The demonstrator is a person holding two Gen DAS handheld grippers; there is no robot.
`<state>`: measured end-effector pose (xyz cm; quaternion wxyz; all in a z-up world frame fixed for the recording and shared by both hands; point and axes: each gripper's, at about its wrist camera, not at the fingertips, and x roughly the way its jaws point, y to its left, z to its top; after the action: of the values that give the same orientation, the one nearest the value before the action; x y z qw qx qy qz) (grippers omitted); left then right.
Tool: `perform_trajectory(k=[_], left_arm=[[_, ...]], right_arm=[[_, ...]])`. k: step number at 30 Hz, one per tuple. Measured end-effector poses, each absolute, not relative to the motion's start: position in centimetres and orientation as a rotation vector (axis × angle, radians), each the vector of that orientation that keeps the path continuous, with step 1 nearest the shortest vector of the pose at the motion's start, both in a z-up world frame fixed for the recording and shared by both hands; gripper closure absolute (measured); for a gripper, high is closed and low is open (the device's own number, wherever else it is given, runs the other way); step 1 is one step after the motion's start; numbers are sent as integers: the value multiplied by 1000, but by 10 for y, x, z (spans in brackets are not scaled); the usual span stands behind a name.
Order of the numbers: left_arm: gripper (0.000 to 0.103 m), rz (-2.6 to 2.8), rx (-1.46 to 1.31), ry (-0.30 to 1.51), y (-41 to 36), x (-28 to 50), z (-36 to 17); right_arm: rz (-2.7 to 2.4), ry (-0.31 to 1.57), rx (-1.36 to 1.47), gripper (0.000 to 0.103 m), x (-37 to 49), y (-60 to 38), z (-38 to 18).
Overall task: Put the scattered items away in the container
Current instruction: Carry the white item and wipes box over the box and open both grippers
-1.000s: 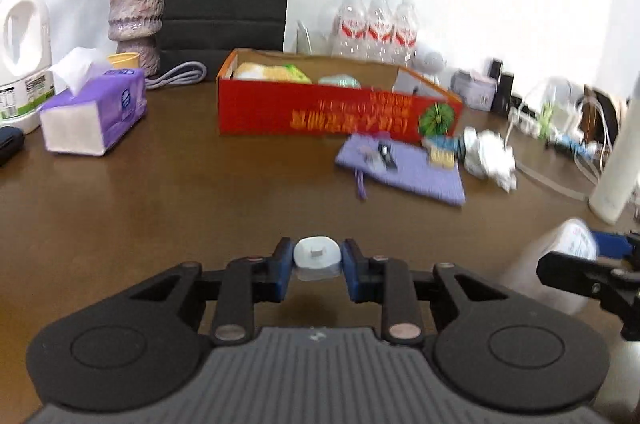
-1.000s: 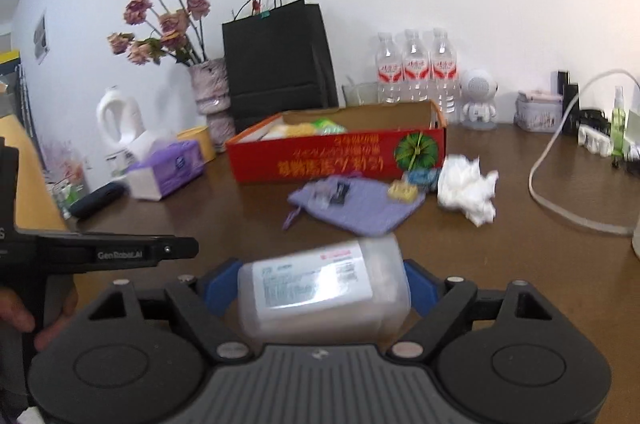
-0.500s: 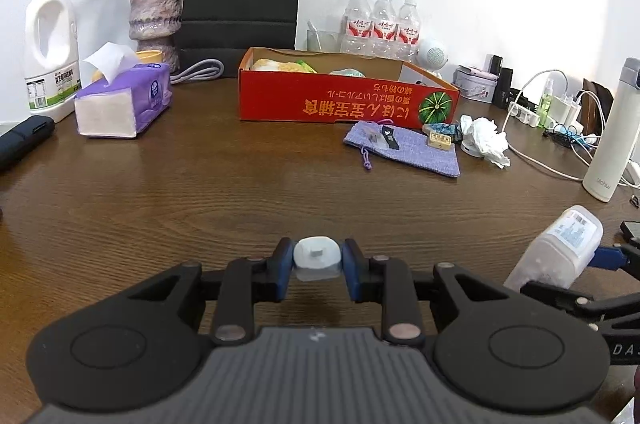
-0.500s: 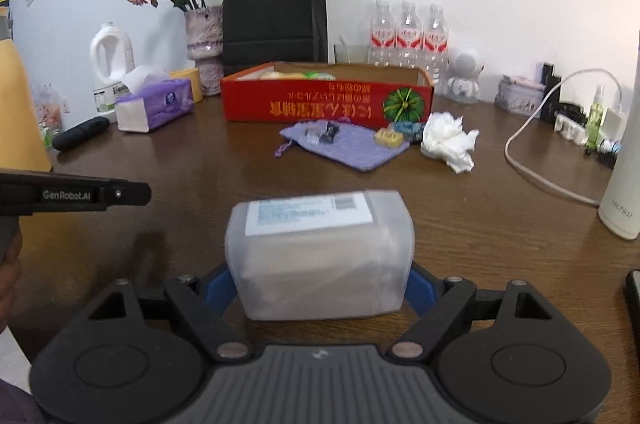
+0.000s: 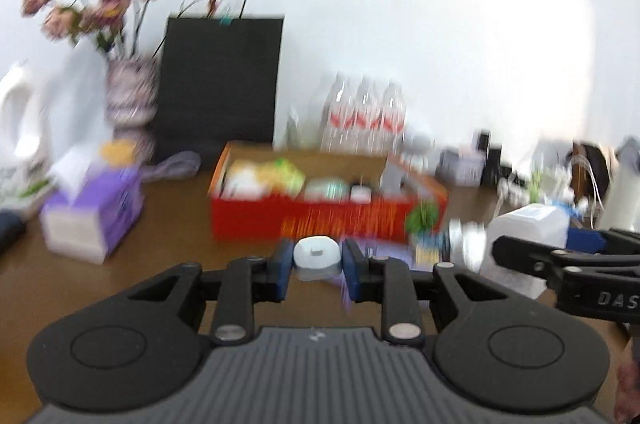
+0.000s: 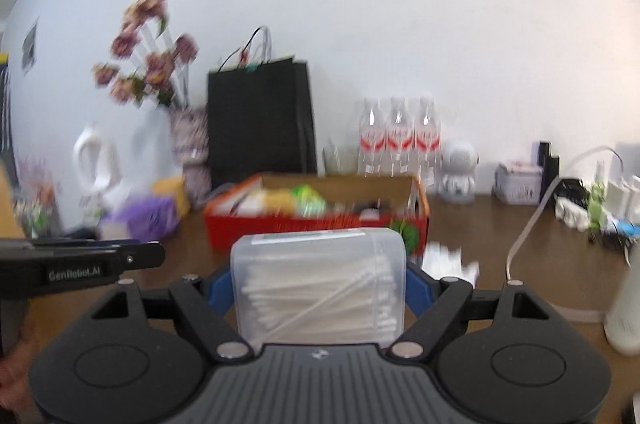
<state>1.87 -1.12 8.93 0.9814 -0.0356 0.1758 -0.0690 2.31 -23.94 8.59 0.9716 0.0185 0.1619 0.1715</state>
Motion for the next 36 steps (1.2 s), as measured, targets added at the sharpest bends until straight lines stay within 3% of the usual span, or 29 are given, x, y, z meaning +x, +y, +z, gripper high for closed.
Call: perform_trajectory(k=[7, 11, 16, 21, 23, 25, 27, 29, 32, 36], left_arm=[[76, -169, -100, 421, -22, 185, 133], [76, -145, -66, 553, -27, 260, 125], [76, -145, 1, 706, -20, 291, 92], [75, -147, 6, 838, -15, 310, 53], [68, -149, 27, 823, -18, 312, 45], [50, -166, 30, 796, -18, 314, 43], [44, -184, 13, 792, -17, 315, 40], [45, -182, 34, 769, -17, 313, 36], [54, -164, 109, 730, -19, 309, 31], [54, -159, 79, 740, -18, 304, 44]], right_arm=[[354, 440, 96, 22, 196, -237, 137], [329, 767, 38, 22, 307, -223, 127], [323, 1103, 22, 22, 384, -209, 81], [288, 1218, -101, 21, 397, -174, 45], [272, 1243, -148, 20, 400, -164, 38], [248, 1278, -202, 21, 402, -157, 34], [247, 1336, -239, 19, 401, -155, 32], [260, 1400, -229, 16, 398, -157, 35], [255, 1413, -158, 15, 392, -168, 42], [242, 1415, -49, 15, 392, -178, 51]])
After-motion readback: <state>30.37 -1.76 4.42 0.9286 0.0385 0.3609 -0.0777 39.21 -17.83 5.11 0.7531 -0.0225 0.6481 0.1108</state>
